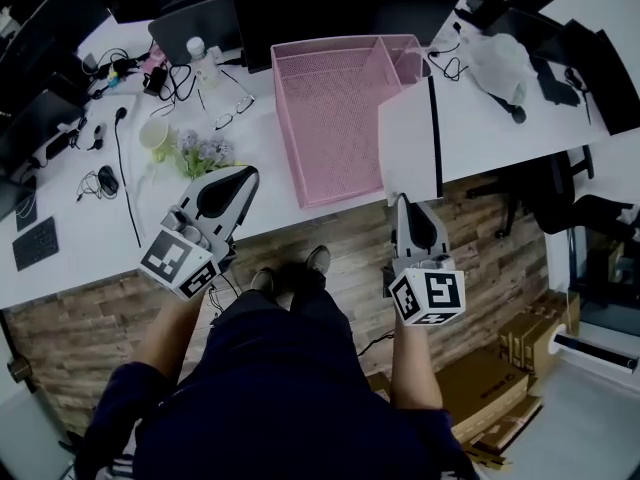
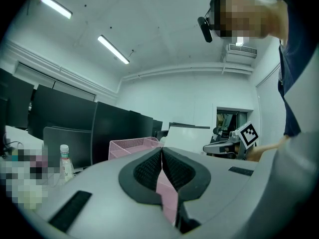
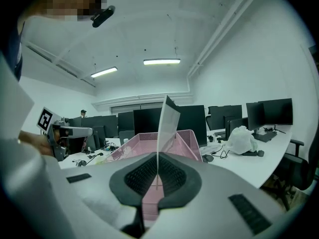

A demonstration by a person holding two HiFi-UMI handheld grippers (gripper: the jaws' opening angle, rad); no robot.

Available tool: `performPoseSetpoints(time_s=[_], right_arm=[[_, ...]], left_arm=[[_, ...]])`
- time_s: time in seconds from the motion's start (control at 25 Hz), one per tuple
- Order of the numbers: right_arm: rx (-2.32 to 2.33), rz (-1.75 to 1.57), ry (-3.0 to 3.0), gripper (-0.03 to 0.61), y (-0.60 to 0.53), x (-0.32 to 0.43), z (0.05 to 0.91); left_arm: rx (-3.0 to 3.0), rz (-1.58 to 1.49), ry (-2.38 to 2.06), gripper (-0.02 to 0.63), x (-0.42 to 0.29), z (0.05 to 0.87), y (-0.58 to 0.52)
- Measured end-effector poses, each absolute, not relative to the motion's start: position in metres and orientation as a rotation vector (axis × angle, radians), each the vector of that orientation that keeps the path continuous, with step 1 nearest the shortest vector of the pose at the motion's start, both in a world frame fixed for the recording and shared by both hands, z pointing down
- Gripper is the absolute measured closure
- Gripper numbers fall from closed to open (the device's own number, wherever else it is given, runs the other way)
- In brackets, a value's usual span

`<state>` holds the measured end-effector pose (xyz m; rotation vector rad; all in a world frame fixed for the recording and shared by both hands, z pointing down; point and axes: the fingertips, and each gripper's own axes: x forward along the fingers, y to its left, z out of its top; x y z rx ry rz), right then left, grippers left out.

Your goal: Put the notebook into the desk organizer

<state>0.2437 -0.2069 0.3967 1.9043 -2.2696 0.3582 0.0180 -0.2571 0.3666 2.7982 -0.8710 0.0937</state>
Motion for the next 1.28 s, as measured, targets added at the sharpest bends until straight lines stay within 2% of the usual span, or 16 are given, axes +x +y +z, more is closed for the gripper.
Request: performPoseSetpoints(time_s=[0.52, 1.28], right_arm=[[1.752, 0.232, -2.24, 0.569, -0.24, 0.277, 0.409], [1.614, 0.193, -2.244, 0.561, -0.244, 0.233, 0.426]], left_arm=[[2.739, 0.097, -0.975, 0.586, 0.052, 0.378, -0.276], [2.653, 0.103, -1.02, 0.586, 0.023, 0.405, -0.267]])
